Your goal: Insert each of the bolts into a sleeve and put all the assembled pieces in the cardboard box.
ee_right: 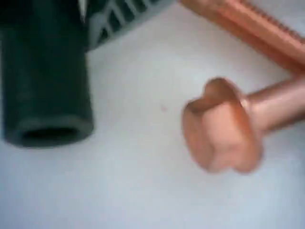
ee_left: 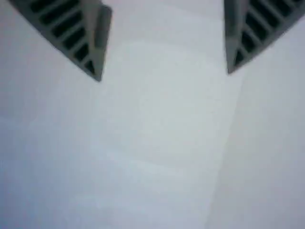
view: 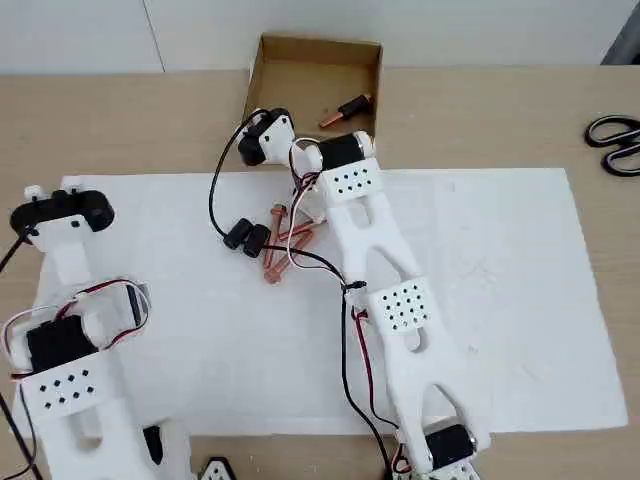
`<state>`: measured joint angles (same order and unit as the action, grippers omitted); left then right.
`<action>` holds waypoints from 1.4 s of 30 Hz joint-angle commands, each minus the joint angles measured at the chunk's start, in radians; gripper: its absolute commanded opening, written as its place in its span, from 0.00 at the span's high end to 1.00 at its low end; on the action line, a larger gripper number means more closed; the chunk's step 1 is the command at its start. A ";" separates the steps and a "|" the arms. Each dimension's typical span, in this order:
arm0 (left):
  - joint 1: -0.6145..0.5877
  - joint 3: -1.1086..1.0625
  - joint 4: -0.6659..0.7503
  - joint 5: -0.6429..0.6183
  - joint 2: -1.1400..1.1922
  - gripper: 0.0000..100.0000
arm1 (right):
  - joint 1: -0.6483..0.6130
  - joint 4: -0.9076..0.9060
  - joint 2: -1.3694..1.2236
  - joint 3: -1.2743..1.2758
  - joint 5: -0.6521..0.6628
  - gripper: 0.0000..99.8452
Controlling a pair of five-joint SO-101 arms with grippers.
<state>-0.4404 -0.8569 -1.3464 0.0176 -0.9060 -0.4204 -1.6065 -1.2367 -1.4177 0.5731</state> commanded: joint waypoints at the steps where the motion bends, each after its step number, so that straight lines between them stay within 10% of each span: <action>1: 0.003 0.004 0.021 -0.008 -0.014 0.84 | -0.018 -0.013 0.012 -0.005 0.008 0.89; 42: 0.003 0.008 0.021 -0.008 -0.014 0.84 | -0.016 -0.091 0.280 0.003 -0.103 0.95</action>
<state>-0.4404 -0.8569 -1.3464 0.0176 -0.9060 -0.4496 -1.6893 -1.0848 -1.4085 0.5132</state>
